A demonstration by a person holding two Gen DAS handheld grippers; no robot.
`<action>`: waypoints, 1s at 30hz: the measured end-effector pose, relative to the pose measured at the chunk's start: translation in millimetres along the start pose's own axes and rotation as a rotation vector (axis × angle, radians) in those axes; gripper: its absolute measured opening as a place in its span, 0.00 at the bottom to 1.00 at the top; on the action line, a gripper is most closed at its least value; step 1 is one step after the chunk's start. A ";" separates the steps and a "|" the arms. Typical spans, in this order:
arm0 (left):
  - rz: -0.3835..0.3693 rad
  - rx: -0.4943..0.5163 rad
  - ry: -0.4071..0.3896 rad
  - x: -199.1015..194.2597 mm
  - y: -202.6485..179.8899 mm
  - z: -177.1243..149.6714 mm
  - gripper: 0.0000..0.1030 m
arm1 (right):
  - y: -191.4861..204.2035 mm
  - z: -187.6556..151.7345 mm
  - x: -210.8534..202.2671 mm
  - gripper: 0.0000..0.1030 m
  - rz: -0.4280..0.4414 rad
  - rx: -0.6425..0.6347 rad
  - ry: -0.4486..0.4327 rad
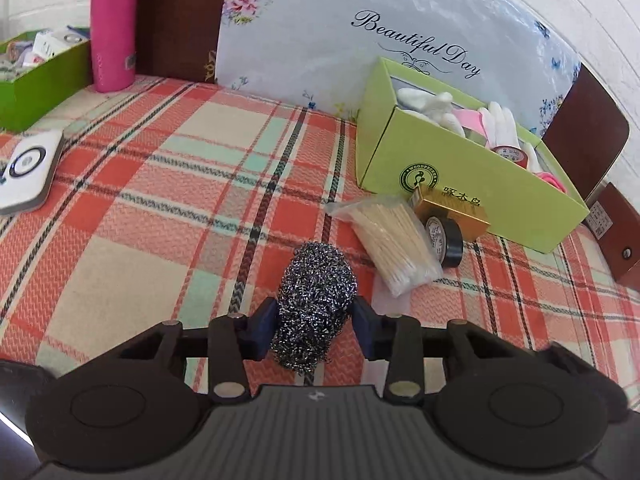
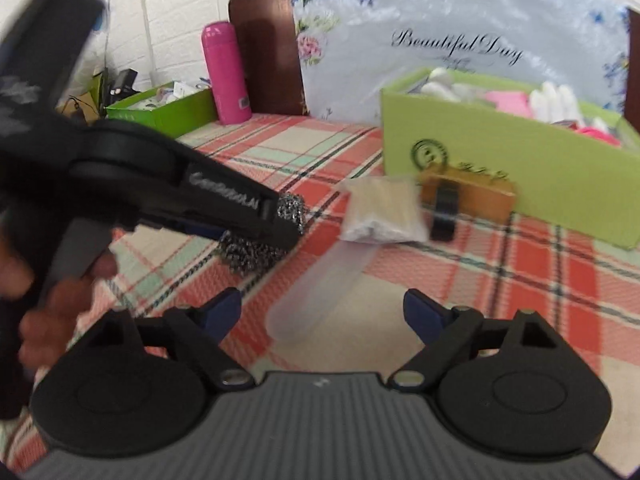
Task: Organize objects
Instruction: 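Grasp the steel wool scrubber with the left tool while the right tool grasps the clear tube, then lift the steel wool scrubber and clear tube toward the lime-green box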
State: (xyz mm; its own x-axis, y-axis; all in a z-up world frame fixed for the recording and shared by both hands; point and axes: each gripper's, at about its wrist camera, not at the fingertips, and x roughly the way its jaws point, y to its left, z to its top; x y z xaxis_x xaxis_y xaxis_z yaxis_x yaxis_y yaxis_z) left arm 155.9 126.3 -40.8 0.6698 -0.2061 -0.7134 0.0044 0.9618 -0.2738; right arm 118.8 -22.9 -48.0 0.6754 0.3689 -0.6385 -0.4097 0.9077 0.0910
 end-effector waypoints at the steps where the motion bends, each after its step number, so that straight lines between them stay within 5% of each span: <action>1: -0.005 -0.009 0.000 0.1 1.4 -1.0 0.45 | 3.4 0.7 8.2 0.79 -0.010 0.000 0.014; 3: -0.007 -0.017 0.001 1.5 1.9 -2.5 0.47 | 6.3 -1.4 16.2 0.66 -0.051 -0.022 0.015; 4: -0.009 -0.015 0.005 3.0 1.6 -2.9 0.47 | 7.2 -3.3 13.6 0.43 -0.077 -0.049 0.009; 7: -0.028 0.005 0.020 7.2 -2.2 -4.4 0.41 | -8.9 -10.9 -4.0 0.26 -0.081 -0.054 0.021; 10: -0.055 0.051 0.038 7.0 -11.5 -8.9 0.34 | -39.1 -26.1 -29.4 0.26 -0.079 -0.019 0.031; 18: -0.238 0.245 0.131 -2.2 -72.6 -44.2 0.33 | -104.9 -78.7 -106.1 0.26 -0.191 0.063 0.066; 22: -0.182 0.305 0.103 2.7 -99.6 -50.6 0.51 | -112.5 -85.0 -122.2 0.31 -0.212 0.077 0.045; 30: -0.155 0.268 0.104 7.8 -103.2 -44.3 0.49 | -112.2 -76.5 -106.5 0.37 -0.189 0.072 0.015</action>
State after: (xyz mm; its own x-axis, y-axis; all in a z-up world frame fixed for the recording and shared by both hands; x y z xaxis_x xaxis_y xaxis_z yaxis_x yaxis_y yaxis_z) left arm 127.8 17.4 -46.7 0.5665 -0.3582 -0.7421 0.3049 0.9278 -0.2151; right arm 45.9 -179.3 -48.7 0.7264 0.1884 -0.6610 -0.2319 0.9725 0.0224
